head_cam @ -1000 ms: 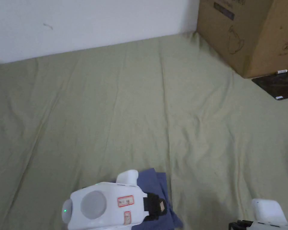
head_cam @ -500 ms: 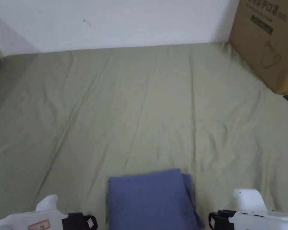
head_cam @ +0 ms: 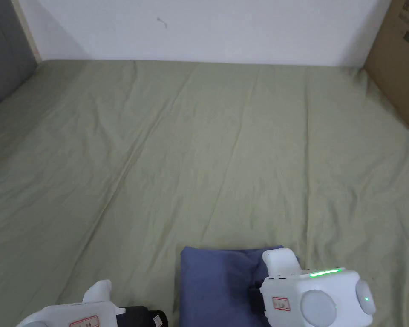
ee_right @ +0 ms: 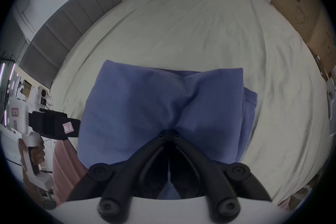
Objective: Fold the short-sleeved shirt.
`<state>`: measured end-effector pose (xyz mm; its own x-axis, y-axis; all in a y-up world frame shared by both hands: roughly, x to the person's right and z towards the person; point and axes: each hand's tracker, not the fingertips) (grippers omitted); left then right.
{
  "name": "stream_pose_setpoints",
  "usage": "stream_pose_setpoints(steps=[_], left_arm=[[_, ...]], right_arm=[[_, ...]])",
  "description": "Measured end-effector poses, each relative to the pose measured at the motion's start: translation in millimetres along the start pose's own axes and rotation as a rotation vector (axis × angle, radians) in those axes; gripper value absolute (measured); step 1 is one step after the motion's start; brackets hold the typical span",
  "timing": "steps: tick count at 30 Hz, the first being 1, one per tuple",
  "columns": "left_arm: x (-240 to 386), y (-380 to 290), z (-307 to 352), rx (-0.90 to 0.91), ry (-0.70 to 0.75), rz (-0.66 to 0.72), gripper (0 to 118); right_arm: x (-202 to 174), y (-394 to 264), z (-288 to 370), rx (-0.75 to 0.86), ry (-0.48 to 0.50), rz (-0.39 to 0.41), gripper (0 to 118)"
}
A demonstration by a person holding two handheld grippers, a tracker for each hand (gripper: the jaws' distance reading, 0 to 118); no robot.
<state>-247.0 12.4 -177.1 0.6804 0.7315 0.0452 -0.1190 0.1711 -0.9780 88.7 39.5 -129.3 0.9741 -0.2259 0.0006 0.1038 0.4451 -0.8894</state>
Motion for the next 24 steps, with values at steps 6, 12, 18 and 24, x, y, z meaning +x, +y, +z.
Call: stream_pose_setpoints(steps=[6, 12, 18, 24], left_arm=[[10, 18, -18, -0.063, -0.158, -0.021, 105], [21, 36, -67, -0.097, -0.286, 0.017, 111], [34, 36, -101, -0.192, -0.172, -0.07, 27], [31, 52, -70, -0.181, -0.211, -0.125, 27]], right_arm=[[11, 1, 3, -0.006, 0.039, -0.06, 0], [10, 2, 3, -0.008, 0.036, -0.06, 0], [3, 5, 13, 0.003, 0.006, -0.073, 0], [-2, 7, 35, 0.053, -0.024, -0.092, 0]])
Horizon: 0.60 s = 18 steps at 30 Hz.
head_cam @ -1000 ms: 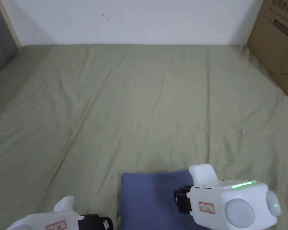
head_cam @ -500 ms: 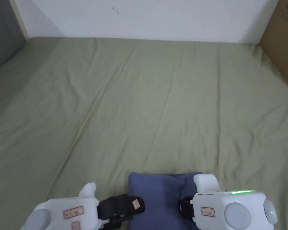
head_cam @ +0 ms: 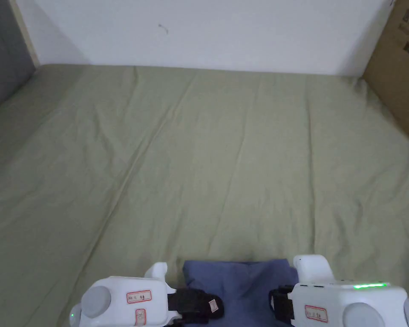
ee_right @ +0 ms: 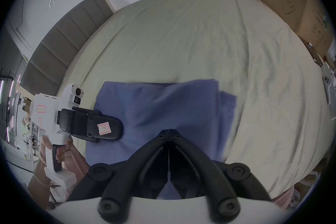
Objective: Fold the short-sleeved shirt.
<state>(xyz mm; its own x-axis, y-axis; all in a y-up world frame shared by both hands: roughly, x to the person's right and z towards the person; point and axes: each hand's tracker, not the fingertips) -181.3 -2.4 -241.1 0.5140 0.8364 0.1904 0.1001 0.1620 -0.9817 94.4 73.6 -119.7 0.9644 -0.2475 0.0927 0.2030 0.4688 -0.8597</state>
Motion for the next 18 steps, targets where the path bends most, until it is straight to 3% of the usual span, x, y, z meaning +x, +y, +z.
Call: stream_pose_setpoints(steps=[3, 9, 11, 18], left_arm=[[-18, 20, 31, 0.018, 0.08, -0.039, 27], [-34, 61, 137, 0.071, 0.464, -0.162, 27], [-39, 75, 173, 0.093, 0.639, -0.191, 27], [-70, 120, 256, 0.034, 1.465, -0.346, 27]], right_arm=[[-5, 2, 10, 0.039, -0.025, 0.001, 0], [-12, 1, 19, 0.054, -0.028, 0.009, 0], [-6, 0, 15, 0.044, -0.027, 0.015, 0], [-7, -10, 2, -0.008, -0.035, 0.023, 0]])
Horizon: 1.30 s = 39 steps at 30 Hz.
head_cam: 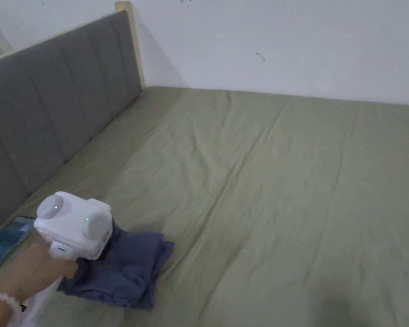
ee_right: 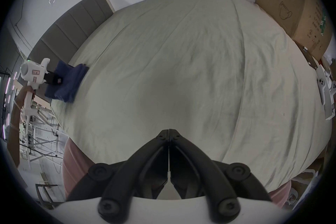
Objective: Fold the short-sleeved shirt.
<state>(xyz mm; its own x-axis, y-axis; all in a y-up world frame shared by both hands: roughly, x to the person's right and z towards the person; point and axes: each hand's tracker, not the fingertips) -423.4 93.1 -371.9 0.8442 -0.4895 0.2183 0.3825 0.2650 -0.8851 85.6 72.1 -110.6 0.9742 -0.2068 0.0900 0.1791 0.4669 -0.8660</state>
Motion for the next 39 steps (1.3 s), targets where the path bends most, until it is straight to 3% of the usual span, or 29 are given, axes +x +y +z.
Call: stream_pose_setpoints(steps=[2, 3, 4, 5, 6, 7, 9, 12, 13, 14, 16, 19, 22, 30, 34, 39], left_arm=[[-13, 2, -12, 0.011, 0.131, -0.031, 28], [-18, 1, -16, 0.025, 0.175, -0.033, 35], [-22, 3, -21, 0.025, 0.219, -0.044, 47], [-24, 3, -22, 0.029, 0.272, -0.047, 71], [-26, 4, -23, 0.041, 0.33, -0.032, 86], [-30, 0, -22, 0.064, 0.374, -0.01, 93], [-35, 0, -12, 0.119, 0.372, 0.054, 94], [-36, -2, 6, 0.122, 0.224, 0.154, 94], [-34, -4, 14, 0.122, 0.131, 0.206, 91], [-29, -7, 23, 0.138, 0.029, 0.255, 68], [-13, -16, 43, 0.205, -0.137, 0.334, 0], [30, -30, 72, 0.244, -0.279, 0.348, 0], [74, -45, 102, 0.273, -0.435, 0.276, 0], [154, -60, 211, 0.511, -0.43, 0.231, 0], [180, -64, 265, 0.661, -0.383, 0.227, 0], [201, -67, 319, 0.845, -0.331, 0.254, 0]], right_arm=[[-9, -1, -1, -0.01, 0.006, -0.001, 0], [-9, -1, -3, -0.016, 0.006, -0.003, 0], [-10, -1, -4, -0.021, 0.005, -0.004, 0], [-15, -1, -3, -0.025, 0.006, -0.003, 0], [-16, -1, -3, -0.027, 0.006, 0.0, 0], [-17, -1, -2, -0.027, 0.009, 0.003, 0], [-18, -1, 0, -0.03, 0.015, 0.007, 0], [-18, -1, 1, -0.026, 0.016, 0.004, 0], [-17, 0, 3, -0.022, 0.018, 0.0, 0], [-15, 0, 5, -0.016, 0.021, -0.004, 0], [-13, 0, 8, -0.004, 0.029, -0.015, 0], [-6, -2, 14, 0.011, 0.037, -0.03, 0], [1, -4, 23, 0.034, 0.047, -0.047, 0], [17, -11, 59, 0.183, 0.079, -0.074, 0], [11, -7, 92, 0.349, -0.02, 0.007, 0], [-9, 10, 144, 0.592, -0.117, 0.042, 0]])
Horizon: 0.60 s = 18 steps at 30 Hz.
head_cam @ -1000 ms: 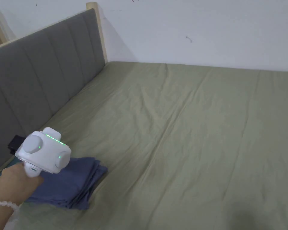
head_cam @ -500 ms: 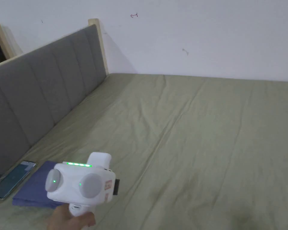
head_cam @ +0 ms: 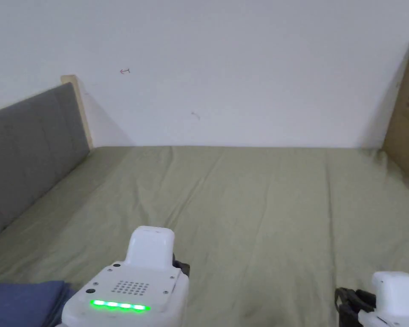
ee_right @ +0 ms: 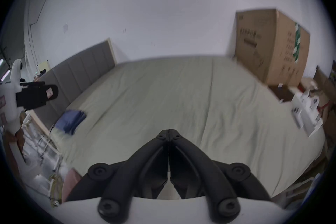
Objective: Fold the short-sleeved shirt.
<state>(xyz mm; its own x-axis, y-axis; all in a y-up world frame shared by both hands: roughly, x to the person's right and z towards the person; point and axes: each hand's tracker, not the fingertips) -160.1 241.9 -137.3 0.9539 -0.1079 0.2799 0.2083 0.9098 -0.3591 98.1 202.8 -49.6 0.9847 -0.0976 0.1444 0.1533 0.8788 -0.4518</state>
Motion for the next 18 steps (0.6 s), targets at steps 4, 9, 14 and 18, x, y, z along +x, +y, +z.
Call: stream_pose_setpoints(steps=[4, 9, 14, 18], left_arm=[[23, 16, 18, 0.113, -0.011, 0.015, 0], [36, 25, 33, 0.222, -0.048, 0.053, 0], [42, 26, 40, 0.25, -0.048, 0.048, 0], [42, 24, 43, 0.275, -0.042, 0.082, 0]], right_arm=[[-3, 26, 17, 0.185, -0.106, 0.09, 0], [-2, 42, 33, 0.291, -0.156, 0.086, 0], [1, 43, 41, 0.338, -0.183, 0.1, 1], [-6, 42, 47, 0.361, -0.208, 0.091, 6]])
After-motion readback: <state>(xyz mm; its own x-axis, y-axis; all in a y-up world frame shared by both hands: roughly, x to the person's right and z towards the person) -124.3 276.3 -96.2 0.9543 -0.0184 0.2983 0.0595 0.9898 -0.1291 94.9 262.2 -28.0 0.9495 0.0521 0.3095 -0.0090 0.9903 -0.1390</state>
